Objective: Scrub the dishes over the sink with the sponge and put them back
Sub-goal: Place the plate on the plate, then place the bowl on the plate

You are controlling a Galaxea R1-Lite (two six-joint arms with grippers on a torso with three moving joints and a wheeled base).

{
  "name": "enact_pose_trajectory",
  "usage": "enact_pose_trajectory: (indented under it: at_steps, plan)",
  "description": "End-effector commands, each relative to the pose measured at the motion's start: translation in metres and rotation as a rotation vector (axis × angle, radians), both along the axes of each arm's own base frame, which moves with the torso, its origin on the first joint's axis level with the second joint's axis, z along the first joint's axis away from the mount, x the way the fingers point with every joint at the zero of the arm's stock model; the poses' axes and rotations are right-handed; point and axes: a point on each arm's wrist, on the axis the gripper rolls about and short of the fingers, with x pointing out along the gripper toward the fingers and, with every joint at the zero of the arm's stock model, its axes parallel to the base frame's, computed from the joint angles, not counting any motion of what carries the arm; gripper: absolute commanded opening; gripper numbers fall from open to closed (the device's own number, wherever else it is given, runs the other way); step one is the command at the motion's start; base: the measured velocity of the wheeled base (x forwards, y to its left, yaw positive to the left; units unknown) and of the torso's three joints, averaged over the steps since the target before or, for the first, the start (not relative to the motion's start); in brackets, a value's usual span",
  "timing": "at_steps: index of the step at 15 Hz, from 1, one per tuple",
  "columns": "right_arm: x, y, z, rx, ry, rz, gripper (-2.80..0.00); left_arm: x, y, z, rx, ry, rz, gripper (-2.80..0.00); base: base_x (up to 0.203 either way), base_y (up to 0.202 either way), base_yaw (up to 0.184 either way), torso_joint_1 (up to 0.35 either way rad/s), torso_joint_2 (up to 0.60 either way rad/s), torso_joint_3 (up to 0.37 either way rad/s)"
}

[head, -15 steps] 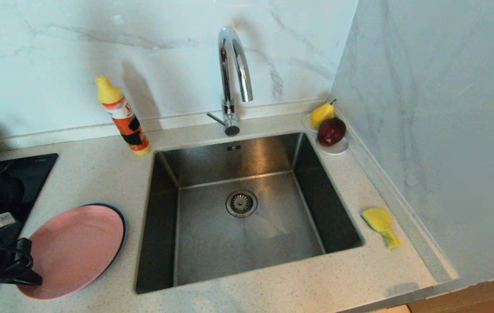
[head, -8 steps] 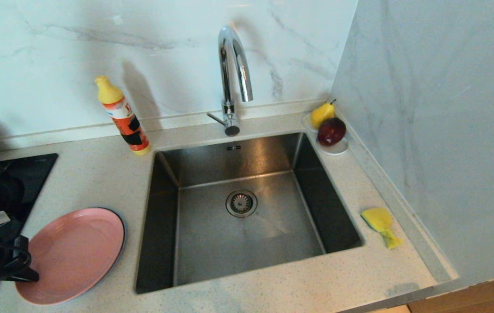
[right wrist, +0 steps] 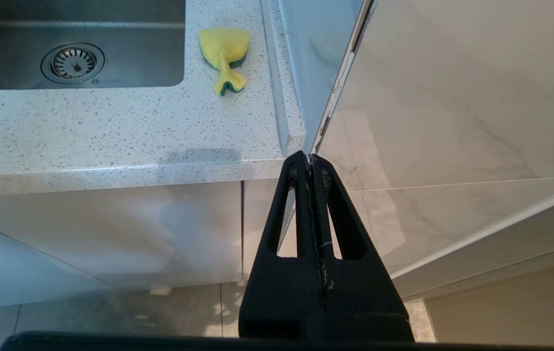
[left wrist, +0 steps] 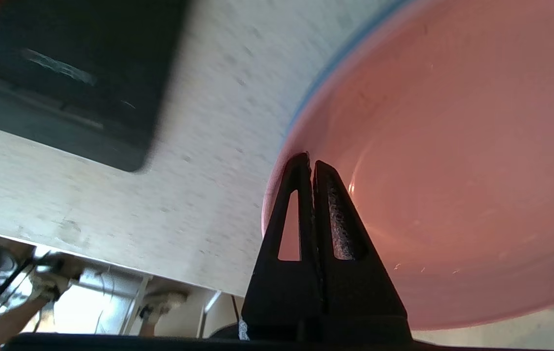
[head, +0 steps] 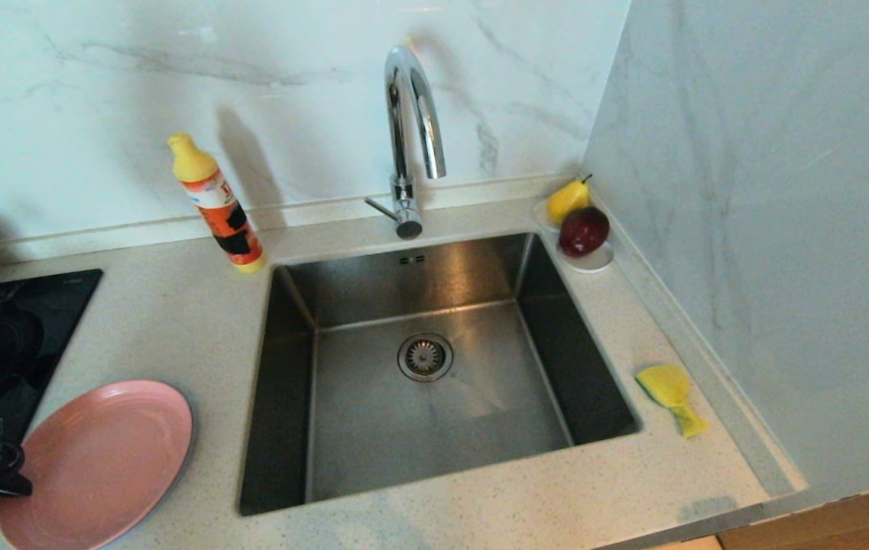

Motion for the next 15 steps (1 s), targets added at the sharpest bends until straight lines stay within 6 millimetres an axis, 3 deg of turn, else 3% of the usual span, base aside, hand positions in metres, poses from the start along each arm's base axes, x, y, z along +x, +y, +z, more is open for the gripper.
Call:
enact_pose_trajectory:
  at_steps: [1, 6, 10, 15]
  plan:
    - [0.0, 0.0, 0.0, -0.001, 0.0, 0.001, -2.8, 0.0, 0.006, 0.005, 0.01, -0.017, 0.021, -2.8, 0.0, 0.0, 0.0, 0.0, 0.0, 0.0]
    - [0.0, 0.0, 0.0, -0.001, 0.0, 0.001, -2.8, -0.001, 0.019, 0.023, 0.058, -0.076, 0.07, -2.8, 0.0, 0.0, 0.0, 0.0, 0.0, 0.0]
    - [0.0, 0.0, 0.0, -0.001, 0.0, 0.001, -2.8, -0.006, 0.021, 0.064, 0.145, -0.214, 0.113, -2.8, 0.0, 0.0, 0.0, 0.0, 0.0, 0.0]
    - [0.0, 0.0, 0.0, -0.001, 0.001, 0.001, -2.8, -0.013, 0.031, 0.097, 0.244, -0.3, 0.155, -2.8, 0.0, 0.0, 0.0, 0.0, 0.0, 0.0]
